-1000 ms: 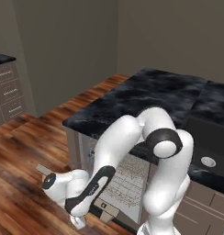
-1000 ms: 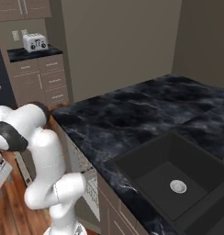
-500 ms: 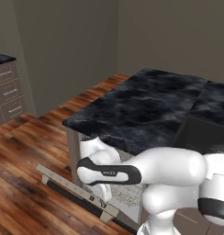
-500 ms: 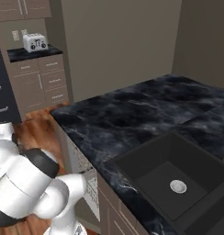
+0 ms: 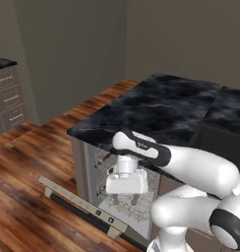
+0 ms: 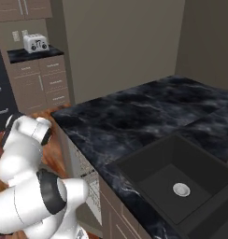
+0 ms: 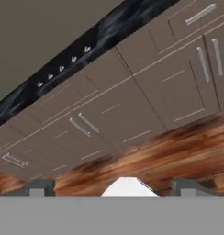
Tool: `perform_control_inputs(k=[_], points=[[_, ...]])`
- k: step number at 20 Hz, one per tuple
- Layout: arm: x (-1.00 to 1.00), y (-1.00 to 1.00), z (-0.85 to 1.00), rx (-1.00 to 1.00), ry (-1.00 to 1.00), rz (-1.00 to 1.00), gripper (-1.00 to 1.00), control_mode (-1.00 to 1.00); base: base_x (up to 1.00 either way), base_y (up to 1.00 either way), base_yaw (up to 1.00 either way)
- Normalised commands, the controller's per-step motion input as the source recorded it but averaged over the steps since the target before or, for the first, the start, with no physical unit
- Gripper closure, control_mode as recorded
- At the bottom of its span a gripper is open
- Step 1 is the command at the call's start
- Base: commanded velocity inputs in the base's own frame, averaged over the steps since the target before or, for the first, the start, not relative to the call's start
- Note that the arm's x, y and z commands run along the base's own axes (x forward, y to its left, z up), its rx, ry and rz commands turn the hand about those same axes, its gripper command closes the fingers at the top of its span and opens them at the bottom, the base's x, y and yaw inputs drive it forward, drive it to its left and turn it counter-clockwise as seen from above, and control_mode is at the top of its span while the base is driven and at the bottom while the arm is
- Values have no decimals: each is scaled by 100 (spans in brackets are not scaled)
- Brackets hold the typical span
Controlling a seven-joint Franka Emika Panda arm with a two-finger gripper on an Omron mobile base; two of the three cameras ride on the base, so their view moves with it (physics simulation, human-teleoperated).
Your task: Open the dishwasher door and pull out the top rack.
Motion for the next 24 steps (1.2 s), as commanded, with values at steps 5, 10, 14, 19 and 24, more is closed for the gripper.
perform_control_inputs(k=[5, 10, 14, 19, 24], points=[[0, -24, 83, -3, 28, 22, -100, -100, 0, 0, 0], [-4, -20, 57, -21, 5, 27, -100, -100, 0, 0, 0], [0, -73, 4, -25, -4, 34, -100, -100, 0, 0, 0], [0, -93, -2, -11, -1, 33, -100, -100, 0, 0, 0], [33, -29, -82, -21, -2, 26, -100, -100, 0, 0, 0]])
